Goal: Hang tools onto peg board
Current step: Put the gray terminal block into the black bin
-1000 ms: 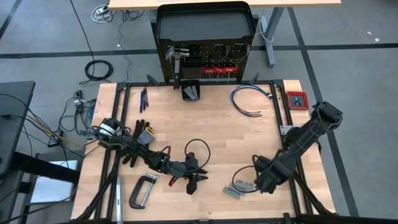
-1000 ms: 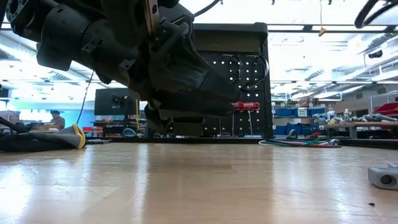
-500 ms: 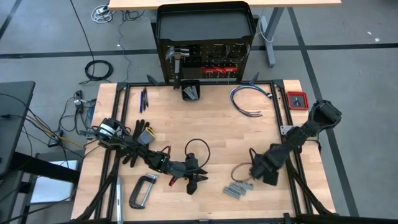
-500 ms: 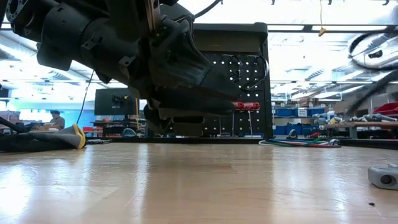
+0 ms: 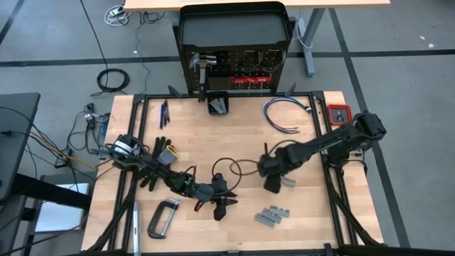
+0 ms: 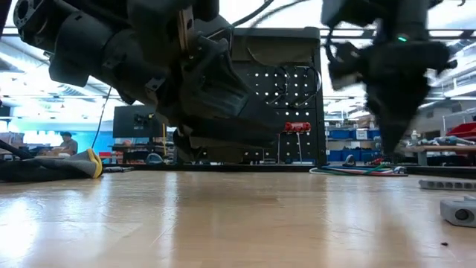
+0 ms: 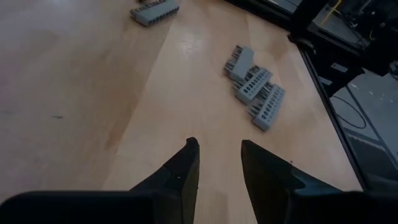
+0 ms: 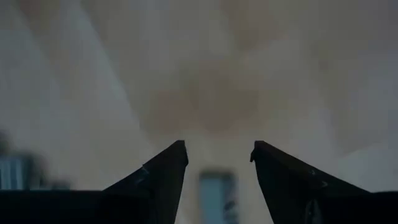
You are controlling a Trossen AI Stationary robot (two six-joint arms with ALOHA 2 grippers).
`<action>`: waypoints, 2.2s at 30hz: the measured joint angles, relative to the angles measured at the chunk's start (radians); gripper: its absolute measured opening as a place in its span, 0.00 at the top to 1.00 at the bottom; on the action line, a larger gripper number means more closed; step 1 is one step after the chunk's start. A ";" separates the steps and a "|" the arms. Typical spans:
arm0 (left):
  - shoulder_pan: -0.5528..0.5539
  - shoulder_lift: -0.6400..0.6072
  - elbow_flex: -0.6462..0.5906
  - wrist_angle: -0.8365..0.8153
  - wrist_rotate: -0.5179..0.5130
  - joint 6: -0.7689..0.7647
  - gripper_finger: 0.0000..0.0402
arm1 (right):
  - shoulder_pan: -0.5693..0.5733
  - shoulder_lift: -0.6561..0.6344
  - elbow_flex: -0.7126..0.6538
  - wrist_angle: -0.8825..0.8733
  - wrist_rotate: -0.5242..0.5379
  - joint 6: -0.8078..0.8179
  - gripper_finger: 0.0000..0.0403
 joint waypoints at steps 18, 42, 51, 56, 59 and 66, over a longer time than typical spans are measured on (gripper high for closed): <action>0.009 0.000 -0.001 -0.052 -0.055 0.127 0.69 | 0.604 -0.220 -0.369 0.253 0.623 0.604 0.33; 0.100 -0.033 -0.002 0.151 -0.160 -0.053 0.69 | 0.809 -0.173 -0.868 1.105 1.000 0.444 0.22; 0.150 -0.252 -0.002 0.030 -0.016 0.144 0.69 | 0.737 0.123 -0.842 1.289 1.013 0.389 0.31; 0.129 -0.364 -0.002 0.019 -0.063 0.237 0.69 | 0.765 0.244 -0.822 1.341 1.094 0.446 0.40; 0.092 -0.435 -0.001 0.085 -0.071 0.325 0.69 | 0.768 0.272 -0.822 1.339 1.119 0.481 0.46; 0.008 -0.607 -0.001 -0.089 -0.074 0.525 0.69 | 0.680 0.213 -0.802 1.327 1.066 0.410 0.67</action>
